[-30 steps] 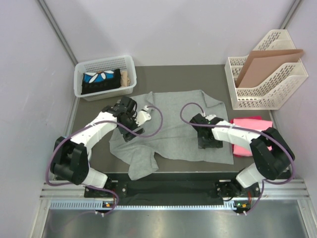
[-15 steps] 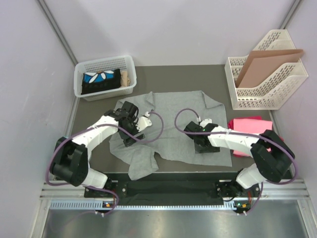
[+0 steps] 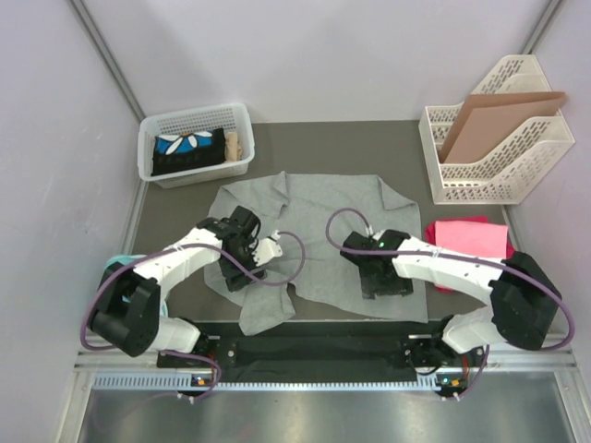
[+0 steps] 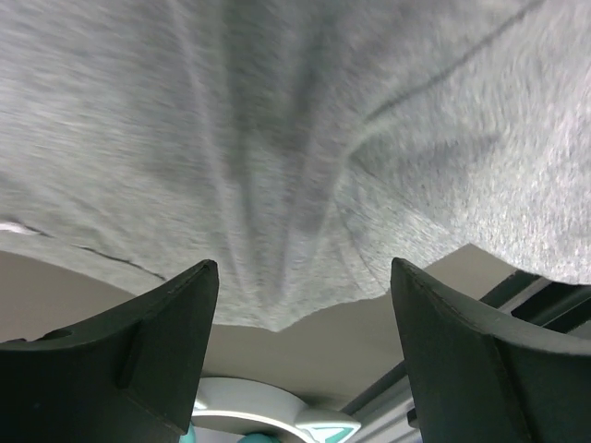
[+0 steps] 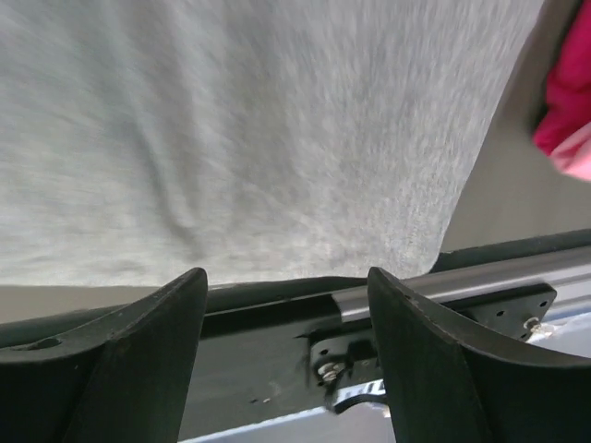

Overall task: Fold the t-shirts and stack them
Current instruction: Flatten the tshirt out

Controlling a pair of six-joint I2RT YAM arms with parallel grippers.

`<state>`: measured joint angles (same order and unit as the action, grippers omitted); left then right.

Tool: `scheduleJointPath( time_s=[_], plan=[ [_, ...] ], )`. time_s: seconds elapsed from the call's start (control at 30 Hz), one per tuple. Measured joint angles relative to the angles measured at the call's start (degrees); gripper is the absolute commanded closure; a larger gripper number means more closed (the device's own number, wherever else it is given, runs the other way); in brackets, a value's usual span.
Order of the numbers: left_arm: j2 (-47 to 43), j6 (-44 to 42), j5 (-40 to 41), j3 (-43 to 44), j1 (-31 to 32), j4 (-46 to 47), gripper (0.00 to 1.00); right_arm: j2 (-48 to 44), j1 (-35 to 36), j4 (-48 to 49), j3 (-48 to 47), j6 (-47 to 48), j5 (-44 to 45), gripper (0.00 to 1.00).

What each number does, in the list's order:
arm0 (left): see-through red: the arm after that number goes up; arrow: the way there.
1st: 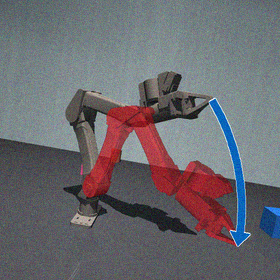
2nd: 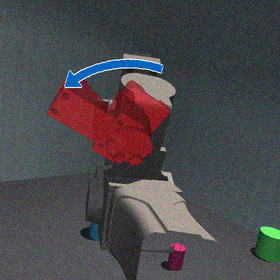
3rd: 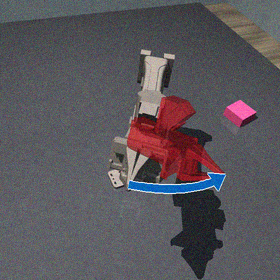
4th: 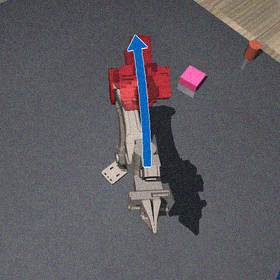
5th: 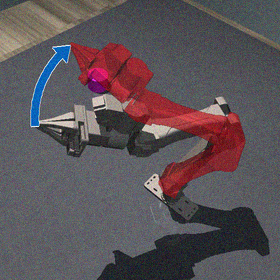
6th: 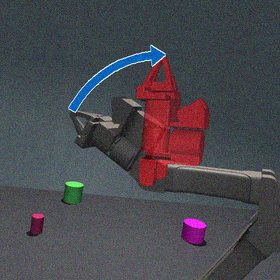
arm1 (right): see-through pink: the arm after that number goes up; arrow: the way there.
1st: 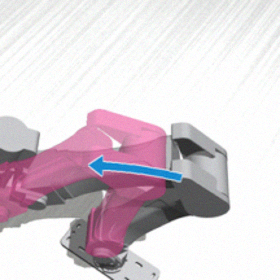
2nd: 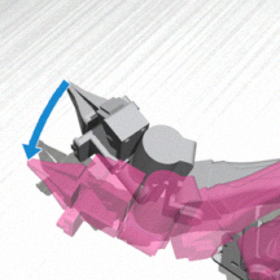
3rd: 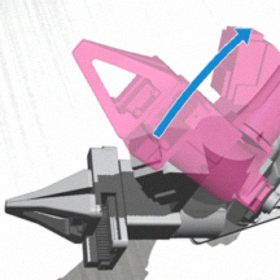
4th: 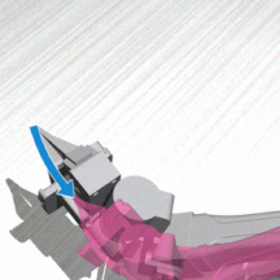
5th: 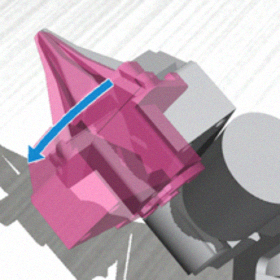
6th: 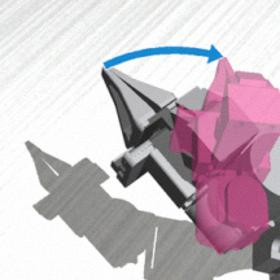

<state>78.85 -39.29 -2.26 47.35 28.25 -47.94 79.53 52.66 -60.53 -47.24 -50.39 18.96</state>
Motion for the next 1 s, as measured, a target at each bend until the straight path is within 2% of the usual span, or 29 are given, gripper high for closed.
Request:
scheduleJointPath(
  time_s=[0.13,0.33,0.4,0.43,0.53,0.63,0.7,0.83,1.0],
  plan=[
    [0.1,-0.4,0.3,-2.8,0.0,-0.3,0.23,0.2,-4.5,-1.6,-9.8,2.6,1.5,0.28],
    [1.5,-1.2,0.4,-5.3,0.0,-0.6,0.29,3.5,-21.4,4.5,-22.6,10.3,3.2,0.30],
    [1.7,-1.5,0.3,-6.2,0.0,-0.8,0.31,8.4,-25.6,6.0,-26.9,12.7,3.4,0.31],
    [1.7,-1.7,0.4,-6.4,0.0,-1.1,0.35,11.7,-27.0,7.1,-28.9,13.6,3.3,0.31],
    [1.7,-2.7,0.4,-6.5,0.0,-2.0,0.40,21.8,-29.3,9.4,-34.1,15.8,2.3,0.33],
    [1.1,-3.6,0.6,-6.5,0.0,-4.6,0.40,30.2,-30.0,10.5,-37.7,17.4,1.4,0.34],
    [-0.2,-4.2,1.3,-6.2,0.0,-7.2,0.35,34.3,-30.0,10.2,-40.1,18.3,1.2,0.35],
    [-3.5,-4.6,4.9,0.9,0.0,-13.0,0.29,38.8,-30.0,9.9,-45.8,20.0,2.4,0.38],
    [-4.6,-3.8,6.9,17.5,-0.3,-9.6,0.24,39.3,-30.4,10.0,-49.9,21.8,5.6,0.44]
  ],
)
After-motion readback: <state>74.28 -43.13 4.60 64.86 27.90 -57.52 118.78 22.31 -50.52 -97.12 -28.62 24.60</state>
